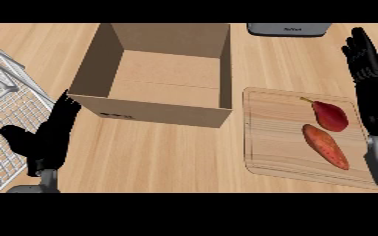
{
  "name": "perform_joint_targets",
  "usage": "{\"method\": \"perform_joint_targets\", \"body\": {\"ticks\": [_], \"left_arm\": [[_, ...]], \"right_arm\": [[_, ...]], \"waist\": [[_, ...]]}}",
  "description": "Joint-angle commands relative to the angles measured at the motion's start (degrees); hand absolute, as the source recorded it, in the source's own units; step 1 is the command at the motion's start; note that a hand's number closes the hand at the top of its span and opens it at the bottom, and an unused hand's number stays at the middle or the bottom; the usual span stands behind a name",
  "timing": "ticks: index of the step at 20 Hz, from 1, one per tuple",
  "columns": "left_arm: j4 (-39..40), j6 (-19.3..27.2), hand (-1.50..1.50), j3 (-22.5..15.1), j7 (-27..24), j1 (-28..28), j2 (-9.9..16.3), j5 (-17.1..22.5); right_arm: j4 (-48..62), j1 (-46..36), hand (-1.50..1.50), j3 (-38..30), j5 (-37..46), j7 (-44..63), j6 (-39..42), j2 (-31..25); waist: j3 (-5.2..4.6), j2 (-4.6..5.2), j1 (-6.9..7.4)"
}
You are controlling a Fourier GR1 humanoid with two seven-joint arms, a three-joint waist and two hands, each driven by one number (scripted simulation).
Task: Pick the sweet potato from the cutting board and place it in the cardboard box
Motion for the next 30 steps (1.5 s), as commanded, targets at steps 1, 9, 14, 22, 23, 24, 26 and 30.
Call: {"method": "perform_joint_targets", "body": {"ticks": [1, 9, 14, 22, 23, 24, 26, 30], "left_arm": [[0.5, -1.8, 0.00, 1.7, -0.9, 0.8, 3.4, -1.0], [0.4, -0.2, 0.00, -4.8, 0.4, -1.7, 9.9, -11.9], [0.3, 1.4, 0.00, -3.9, 0.8, -2.7, 12.0, -14.2], [1.4, 1.7, 0.00, -4.1, 2.7, -4.4, 13.1, -15.6], [1.1, 1.7, 0.00, -4.8, 2.3, -3.5, 12.8, -15.7], [0.9, 1.0, 0.00, -4.7, 1.6, -3.6, 13.1, -15.4], [1.2, 1.7, 0.00, -4.7, 3.0, -5.4, 13.0, -16.0], [1.8, 1.3, 0.00, -5.5, 3.7, -6.0, 12.8, -16.4]], "right_arm": [[2.4, 0.4, -1.50, 0.2, -7.4, -4.4, 10.9, -0.5], [-3.9, -3.6, -1.50, 14.6, 0.2, -18.5, 36.7, -12.2], [7.1, 4.9, -1.50, 15.4, -12.4, -31.7, 51.5, -11.0], [14.5, -3.3, -1.50, 10.1, -4.5, -50.2, 61.6, -19.9], [13.5, -4.1, -1.50, 10.9, -1.0, -50.0, 60.1, -21.8], [14.0, -6.0, -1.50, 11.3, 1.2, -50.0, 58.6, -22.6], [12.8, -6.9, -1.50, 13.7, 5.4, -52.6, 58.4, -25.5], [12.3, -8.2, -1.50, 19.9, 14.5, -57.6, 54.2, -28.6]], "waist": [[0.94, 0.05, -0.20], [1.78, 0.64, 4.28], [2.04, 2.51, 2.69], [1.67, 1.53, 2.74], [1.71, 1.52, 3.55], [1.62, 1.68, 4.73], [1.59, 1.74, 4.20], [1.47, 1.91, 4.90]]}}
